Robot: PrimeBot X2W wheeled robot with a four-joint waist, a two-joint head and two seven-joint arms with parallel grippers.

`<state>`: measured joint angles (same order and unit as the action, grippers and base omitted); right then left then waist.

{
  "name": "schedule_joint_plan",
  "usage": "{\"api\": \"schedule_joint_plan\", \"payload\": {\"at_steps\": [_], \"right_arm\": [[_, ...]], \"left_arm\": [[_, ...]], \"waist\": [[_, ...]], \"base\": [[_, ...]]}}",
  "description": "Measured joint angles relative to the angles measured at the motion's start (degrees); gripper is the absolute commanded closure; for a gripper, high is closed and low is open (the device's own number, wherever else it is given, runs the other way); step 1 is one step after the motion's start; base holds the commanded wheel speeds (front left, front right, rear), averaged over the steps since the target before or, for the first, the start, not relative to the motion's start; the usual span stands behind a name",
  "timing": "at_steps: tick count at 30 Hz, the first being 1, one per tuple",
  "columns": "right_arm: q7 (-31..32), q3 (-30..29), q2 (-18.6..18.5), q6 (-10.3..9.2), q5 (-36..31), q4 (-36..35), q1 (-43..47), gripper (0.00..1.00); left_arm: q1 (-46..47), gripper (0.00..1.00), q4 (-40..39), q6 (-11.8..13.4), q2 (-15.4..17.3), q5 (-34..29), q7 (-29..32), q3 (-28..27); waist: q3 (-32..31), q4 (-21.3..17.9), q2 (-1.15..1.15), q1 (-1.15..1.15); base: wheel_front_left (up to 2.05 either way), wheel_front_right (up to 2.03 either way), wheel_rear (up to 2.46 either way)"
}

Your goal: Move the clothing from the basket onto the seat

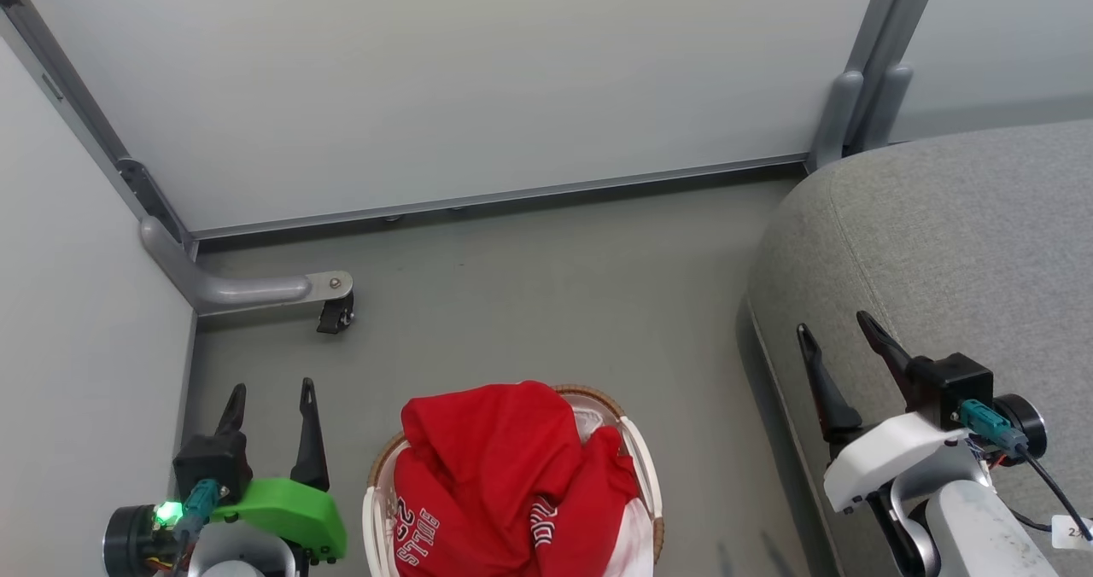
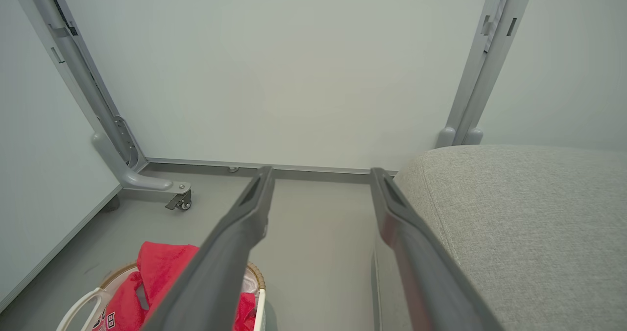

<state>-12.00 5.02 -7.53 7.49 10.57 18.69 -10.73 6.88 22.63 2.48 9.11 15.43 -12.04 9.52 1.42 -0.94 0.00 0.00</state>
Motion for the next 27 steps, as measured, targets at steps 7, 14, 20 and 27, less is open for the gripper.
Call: {"api": "schedule_joint_plan", "payload": {"at_steps": [7,14,20,27], "right_arm": [[-0.8,1.1,-0.2,0.01,-2.8,-0.8,-1.8,0.0],[-1.6,0.8,0.7,0.01,-4.8,-3.9,-5.5,0.0],[-2.2,1.3,1.5,0.02,-6.9,-6.5,-9.7,0.0],[-2.9,2.0,3.2,0.02,-9.3,-9.5,-15.6,0.0]], "left_arm": [[0.9,0.0,1.4,-1.3,-0.8,-3.5,-0.8,-0.1],[4.7,0.0,2.9,-3.8,-1.9,-6.3,-1.6,-0.4],[9.8,0.0,4.4,-5.6,-2.3,-9.5,-2.2,0.0],[15.9,0.0,8.2,-7.5,-2.8,-12.6,-2.8,1.5]], "waist": [[1.8,-0.8,0.0,0.0],[6.4,-2.0,0.0,0.0],[12.0,-3.1,0.0,0.0],[20.0,-5.0,0.0,0.0]], "base": [[0.0,0.0,0.0],[0.0,0.0,0.0],[0.0,0.0,0.0],[0.0,0.0,0.0]]}}
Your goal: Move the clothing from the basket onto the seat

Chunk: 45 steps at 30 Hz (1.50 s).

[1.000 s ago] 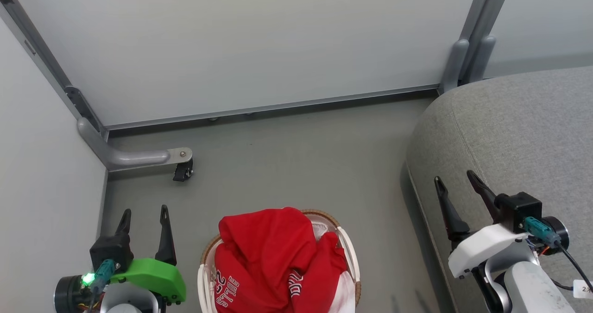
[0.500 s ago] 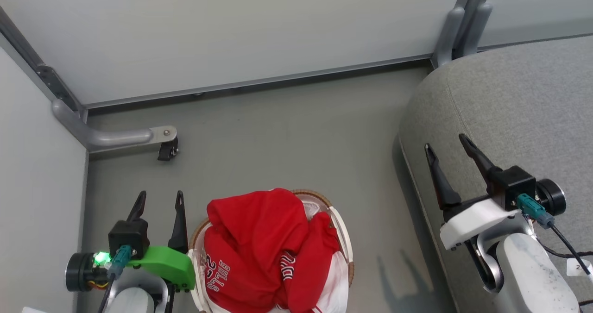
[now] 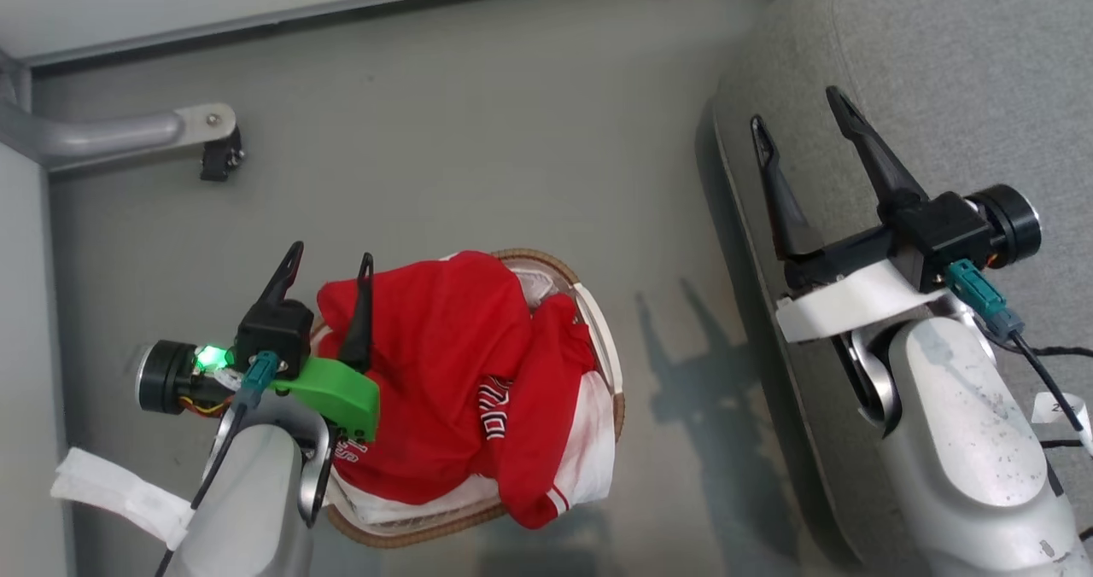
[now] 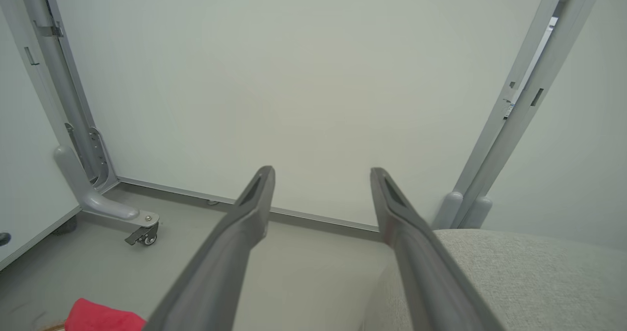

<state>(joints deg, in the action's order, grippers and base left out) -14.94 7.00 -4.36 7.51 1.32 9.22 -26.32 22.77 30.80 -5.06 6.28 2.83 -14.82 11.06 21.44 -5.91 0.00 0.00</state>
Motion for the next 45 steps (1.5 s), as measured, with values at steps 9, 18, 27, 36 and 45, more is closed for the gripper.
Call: {"api": "schedule_joint_plan", "payload": {"at_steps": [9,18,27,36,45], "right_arm": [[-0.1,1.6,1.3,0.01,0.7,-2.3,-4.5,0.0],[-0.1,3.3,1.4,0.01,3.9,-3.8,-6.0,0.0],[-0.1,4.1,1.4,0.01,5.9,-4.2,-6.9,0.0],[-0.1,4.3,1.4,0.01,6.6,-4.8,-7.3,0.0],[-0.1,5.0,1.5,0.01,7.2,-3.8,-7.8,0.0]], "left_arm": [[5.3,0.0,5.8,-1.0,0.1,-0.5,-0.3,0.5],[9.3,0.0,12.9,-1.9,1.0,-1.0,-0.3,3.4],[11.3,0.0,18.4,-2.1,1.4,-1.5,-0.3,7.2],[15.7,0.0,26.9,-0.5,2.8,-3.4,-0.4,8.8],[18.5,1.0,32.0,0.7,2.5,-2.3,-0.4,8.5]], "waist": [[10.5,-3.3,0.0,0.0],[19.5,-7.3,0.0,0.01],[25.7,-11.0,0.0,0.0],[30.0,-13.1,0.0,0.0],[30.9,-13.7,0.0,0.0]], "base": [[0.0,0.0,0.0],[0.0,0.0,0.0],[0.0,0.0,0.0],[0.0,0.0,0.0],[0.0,0.0,0.0]]}}
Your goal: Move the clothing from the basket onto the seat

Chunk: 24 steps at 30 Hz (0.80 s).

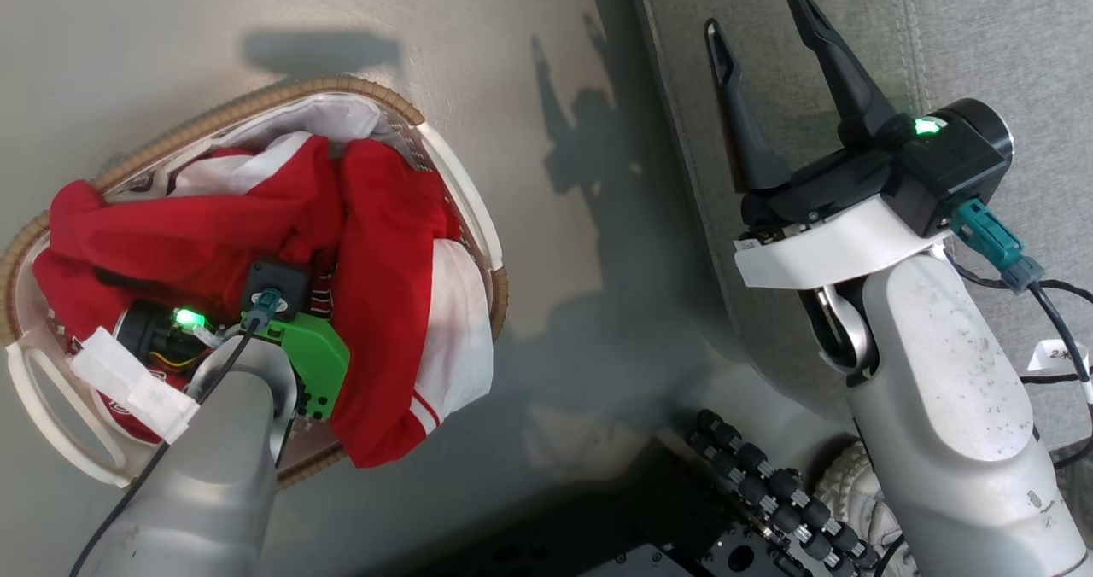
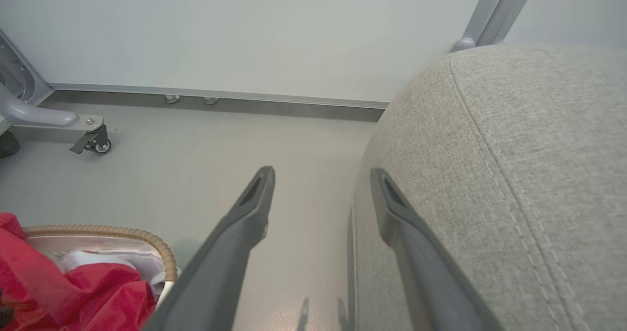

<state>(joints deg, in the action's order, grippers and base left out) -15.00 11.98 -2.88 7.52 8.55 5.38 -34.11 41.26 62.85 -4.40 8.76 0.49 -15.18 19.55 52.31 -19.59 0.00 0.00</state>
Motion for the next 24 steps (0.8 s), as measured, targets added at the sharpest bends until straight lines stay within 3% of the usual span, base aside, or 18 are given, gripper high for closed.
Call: {"api": "schedule_joint_plan", "payload": {"at_steps": [11,24], "right_arm": [[0.0,0.2,0.0,0.0,-1.0,2.6,1.7,0.0],[0.0,-0.6,0.1,0.0,-3.7,7.4,8.3,0.0]], "left_arm": [[-7.0,1.0,-6.0,0.1,-2.2,2.9,0.0,-0.4],[-19.7,1.0,-16.6,-0.6,-4.9,6.4,0.0,-1.0]], "waist": [[-7.6,0.9,0.0,0.0],[-22.0,3.7,0.0,-0.01]], "base": [[0.0,0.0,0.0],[0.0,0.0,0.0]]}}
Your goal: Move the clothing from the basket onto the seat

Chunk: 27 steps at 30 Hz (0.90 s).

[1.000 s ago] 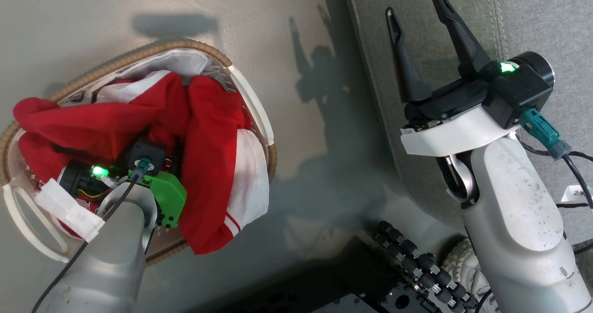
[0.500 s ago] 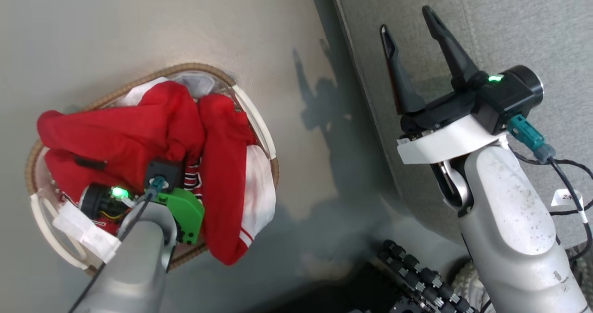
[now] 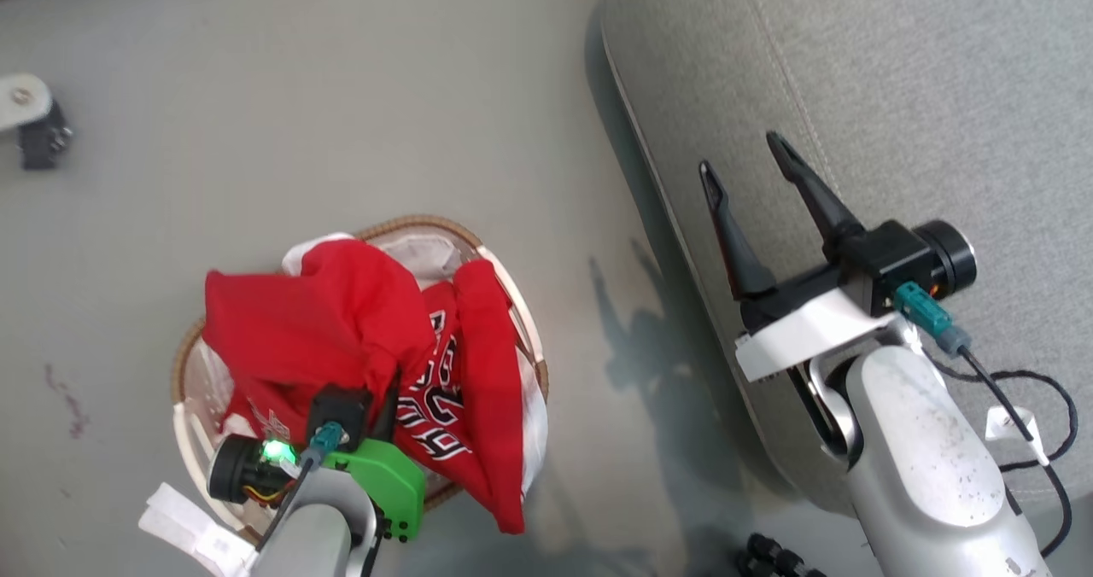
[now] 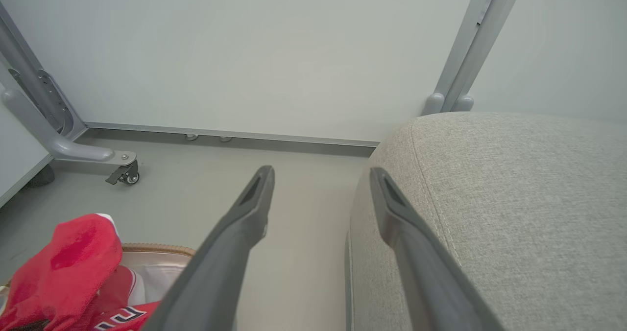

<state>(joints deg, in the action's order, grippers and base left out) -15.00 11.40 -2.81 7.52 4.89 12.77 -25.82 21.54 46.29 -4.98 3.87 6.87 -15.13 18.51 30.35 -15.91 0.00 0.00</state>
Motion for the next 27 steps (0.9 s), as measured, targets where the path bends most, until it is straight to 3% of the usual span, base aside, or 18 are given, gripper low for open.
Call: {"api": "schedule_joint_plan", "payload": {"at_steps": [15,27], "right_arm": [[0.0,-0.4,-1.5,0.0,-0.4,2.6,8.7,0.0],[0.0,1.5,-1.7,0.0,0.2,3.9,13.8,0.0]], "left_arm": [[-7.6,1.0,-15.0,-0.8,-0.9,5.0,0.0,-0.4],[-8.0,1.0,-24.4,0.9,-1.0,9.6,0.0,-0.1]], "waist": [[-16.3,4.5,0.0,0.0],[-25.9,6.7,0.0,0.0]], "base": [[0.0,0.0,0.0],[0.0,0.0,0.0]]}}
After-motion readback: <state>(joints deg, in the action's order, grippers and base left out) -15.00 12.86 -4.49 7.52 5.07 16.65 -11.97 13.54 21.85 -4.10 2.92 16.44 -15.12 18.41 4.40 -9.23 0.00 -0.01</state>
